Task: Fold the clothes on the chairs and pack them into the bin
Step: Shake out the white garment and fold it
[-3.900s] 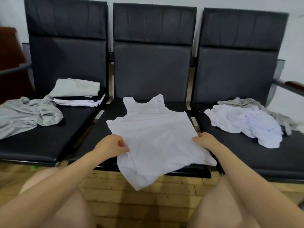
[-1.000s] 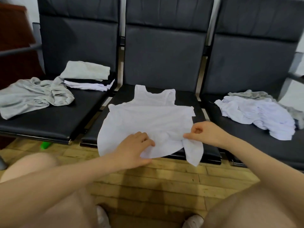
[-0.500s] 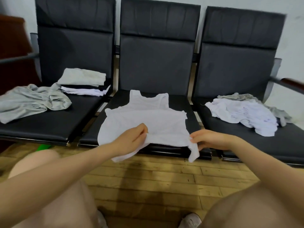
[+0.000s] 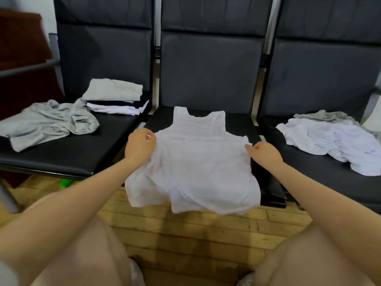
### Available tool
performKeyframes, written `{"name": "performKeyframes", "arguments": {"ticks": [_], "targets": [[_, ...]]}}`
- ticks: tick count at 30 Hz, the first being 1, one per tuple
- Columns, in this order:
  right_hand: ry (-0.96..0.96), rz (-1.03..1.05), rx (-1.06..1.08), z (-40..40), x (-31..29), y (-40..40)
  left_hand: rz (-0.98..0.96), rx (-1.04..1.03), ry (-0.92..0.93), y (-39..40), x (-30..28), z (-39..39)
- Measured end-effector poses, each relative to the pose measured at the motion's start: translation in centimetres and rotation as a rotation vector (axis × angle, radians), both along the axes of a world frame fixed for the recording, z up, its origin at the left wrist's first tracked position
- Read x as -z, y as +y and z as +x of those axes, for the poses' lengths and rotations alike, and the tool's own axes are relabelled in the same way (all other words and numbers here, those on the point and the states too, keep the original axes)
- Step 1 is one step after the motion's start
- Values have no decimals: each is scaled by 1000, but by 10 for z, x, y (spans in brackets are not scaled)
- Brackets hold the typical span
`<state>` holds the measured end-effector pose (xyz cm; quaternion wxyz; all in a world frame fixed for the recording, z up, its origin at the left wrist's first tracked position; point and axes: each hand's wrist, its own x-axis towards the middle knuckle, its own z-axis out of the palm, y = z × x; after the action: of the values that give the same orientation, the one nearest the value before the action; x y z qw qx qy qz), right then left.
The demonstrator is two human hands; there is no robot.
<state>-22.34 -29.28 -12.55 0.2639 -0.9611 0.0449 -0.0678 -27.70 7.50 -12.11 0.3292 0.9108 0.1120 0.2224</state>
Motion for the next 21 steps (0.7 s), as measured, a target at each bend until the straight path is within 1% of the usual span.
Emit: {"name": "performKeyframes", "arguments": {"ticks": [2, 4, 6, 8, 9, 11, 13, 14, 15, 17, 19, 21], "targets": [[51, -1, 57, 24, 1, 0, -7, -118, 194, 27, -5, 29], [66, -3, 73, 46, -1, 2, -37, -180, 367, 49, -11, 56], [85, -7, 64, 66, -7, 7, -40, -143, 452, 59, -15, 81], [129, -81, 22, 85, -14, 14, -21, -76, 526, 54, -17, 106], [162, -153, -13, 91, -14, 19, 27, -46, 573, 49, -14, 114], [211, -311, -78, 100, -9, 30, 244, 60, 626, 36, -9, 124], [168, -373, -145, 113, 1, 42, 408, 204, 583, 29, 1, 135], [116, -371, -173, 109, 7, 44, 431, 274, 528, 23, 6, 131], [64, -368, -196, 111, 12, 45, 389, 312, 473, 20, 12, 131], [23, -326, -190, 122, 17, 44, 278, 305, 364, 21, 21, 141], [60, -306, -145, 136, 13, 38, 243, 258, 277, 27, 21, 156], [98, -336, -114, 153, 3, 31, 195, 198, 236, 36, 15, 176]]}}
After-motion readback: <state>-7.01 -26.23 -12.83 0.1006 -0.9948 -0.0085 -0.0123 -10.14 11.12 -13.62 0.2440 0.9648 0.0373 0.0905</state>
